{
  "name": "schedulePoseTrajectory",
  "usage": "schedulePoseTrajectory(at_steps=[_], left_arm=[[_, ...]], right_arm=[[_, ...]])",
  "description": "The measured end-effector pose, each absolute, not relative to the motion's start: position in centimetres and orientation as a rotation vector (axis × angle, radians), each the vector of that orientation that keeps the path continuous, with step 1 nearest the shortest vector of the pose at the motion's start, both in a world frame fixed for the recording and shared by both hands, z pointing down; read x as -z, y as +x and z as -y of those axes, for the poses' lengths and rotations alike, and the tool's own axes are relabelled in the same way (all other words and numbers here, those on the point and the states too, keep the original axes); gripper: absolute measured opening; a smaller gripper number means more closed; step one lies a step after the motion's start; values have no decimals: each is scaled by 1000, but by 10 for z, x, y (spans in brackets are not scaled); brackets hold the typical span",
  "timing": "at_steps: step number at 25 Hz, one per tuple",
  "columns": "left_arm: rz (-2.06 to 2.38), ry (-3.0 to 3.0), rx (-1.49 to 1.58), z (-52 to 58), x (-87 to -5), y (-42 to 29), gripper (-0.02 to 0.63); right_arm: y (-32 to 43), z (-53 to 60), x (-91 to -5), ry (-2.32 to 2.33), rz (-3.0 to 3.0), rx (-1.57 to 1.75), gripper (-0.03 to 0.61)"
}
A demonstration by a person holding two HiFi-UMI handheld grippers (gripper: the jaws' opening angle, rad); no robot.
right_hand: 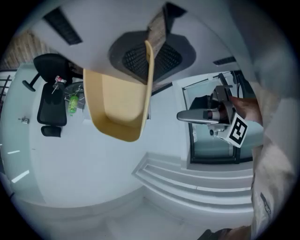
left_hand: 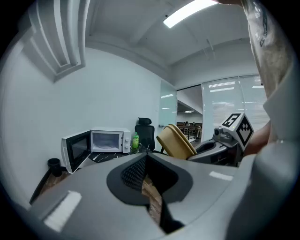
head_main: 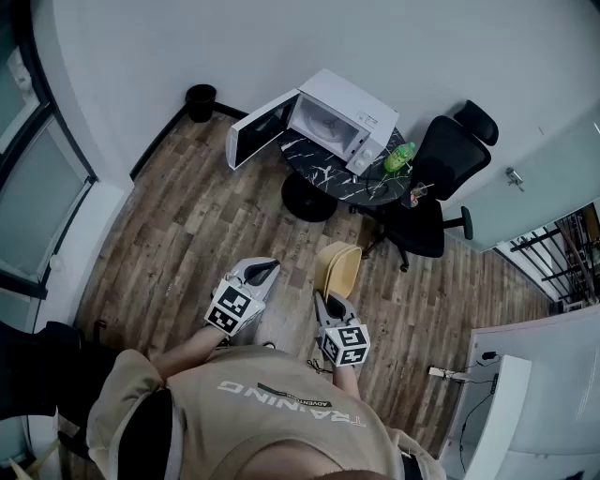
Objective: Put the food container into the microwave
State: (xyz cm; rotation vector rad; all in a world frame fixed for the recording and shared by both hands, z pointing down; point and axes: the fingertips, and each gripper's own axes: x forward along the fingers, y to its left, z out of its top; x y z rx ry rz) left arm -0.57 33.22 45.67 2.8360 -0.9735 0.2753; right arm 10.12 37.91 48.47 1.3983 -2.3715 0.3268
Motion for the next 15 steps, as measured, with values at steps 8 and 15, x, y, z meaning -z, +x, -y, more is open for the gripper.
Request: schedulePoseTrajectory(at_steps=[8, 15], left_arm=[[977, 2823, -295, -335, -461, -20, -9], [950, 2845, -265, -332, -458, -19, -9]], right_arm=[[85, -385, -497, 1342, 2381, -359, 21], [79, -386, -499, 1331, 2374, -363, 21]])
